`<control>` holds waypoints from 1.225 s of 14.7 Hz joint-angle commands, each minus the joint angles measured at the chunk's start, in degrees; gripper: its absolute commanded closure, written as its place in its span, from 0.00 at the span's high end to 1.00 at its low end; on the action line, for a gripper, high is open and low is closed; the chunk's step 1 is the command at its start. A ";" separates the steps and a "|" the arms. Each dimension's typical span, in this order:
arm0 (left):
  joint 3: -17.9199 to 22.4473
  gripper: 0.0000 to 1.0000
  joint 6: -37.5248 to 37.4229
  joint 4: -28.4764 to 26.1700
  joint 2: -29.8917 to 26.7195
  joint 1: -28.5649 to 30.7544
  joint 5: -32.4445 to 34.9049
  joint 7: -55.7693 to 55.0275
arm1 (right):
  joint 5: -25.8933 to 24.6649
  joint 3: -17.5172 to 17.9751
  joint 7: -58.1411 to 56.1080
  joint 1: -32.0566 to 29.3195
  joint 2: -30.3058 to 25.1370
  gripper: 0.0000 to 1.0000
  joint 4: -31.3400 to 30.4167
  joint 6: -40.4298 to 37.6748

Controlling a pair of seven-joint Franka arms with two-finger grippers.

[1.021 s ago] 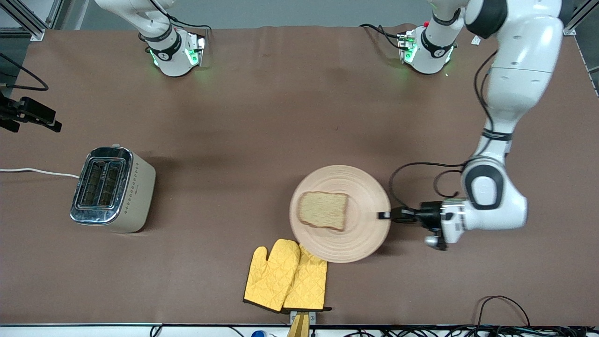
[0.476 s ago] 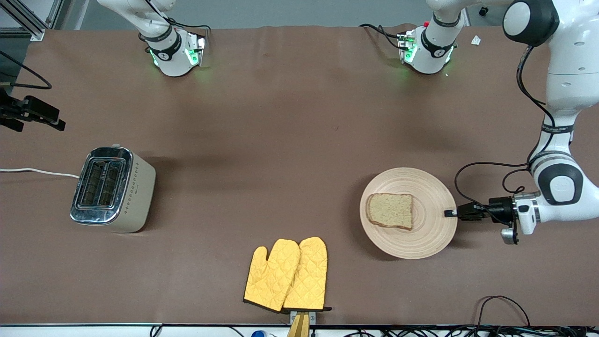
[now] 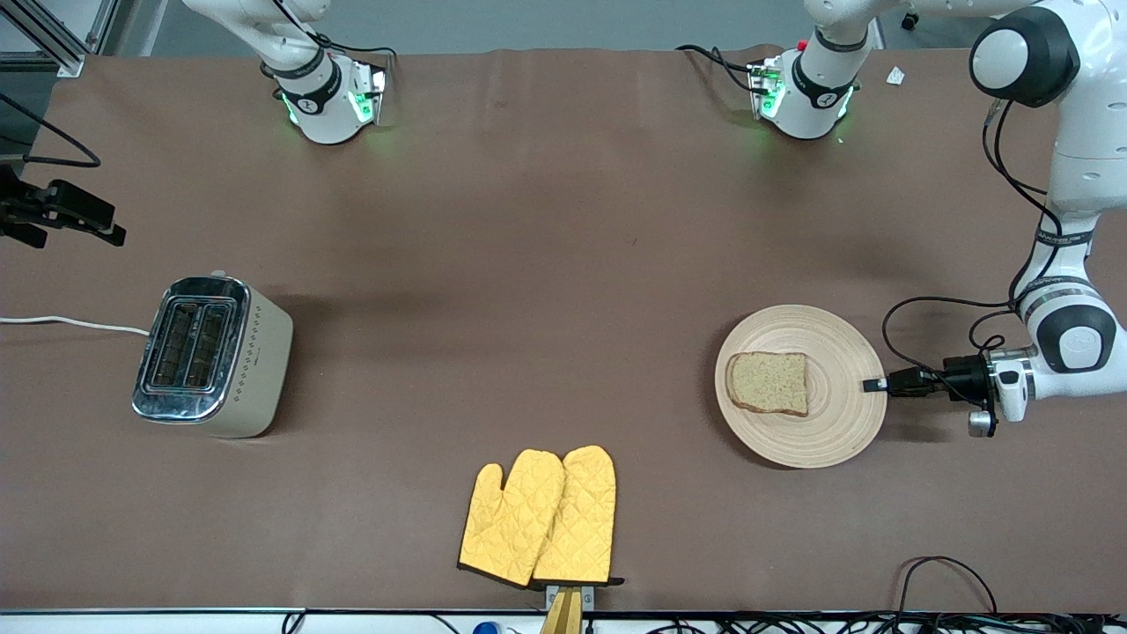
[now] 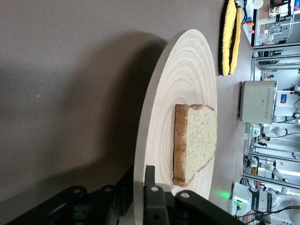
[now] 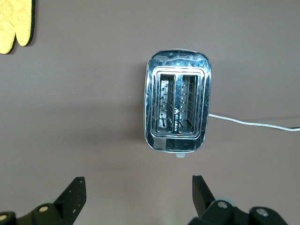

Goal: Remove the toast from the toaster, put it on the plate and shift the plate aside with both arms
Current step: 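Open the left gripper and release the plate rim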

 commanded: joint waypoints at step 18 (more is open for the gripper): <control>-1.08 1.00 -4.23 8.19 -25.81 -11.84 39.02 -20.42 | -0.79 1.23 0.61 -1.43 0.28 1.00 0.83 -0.55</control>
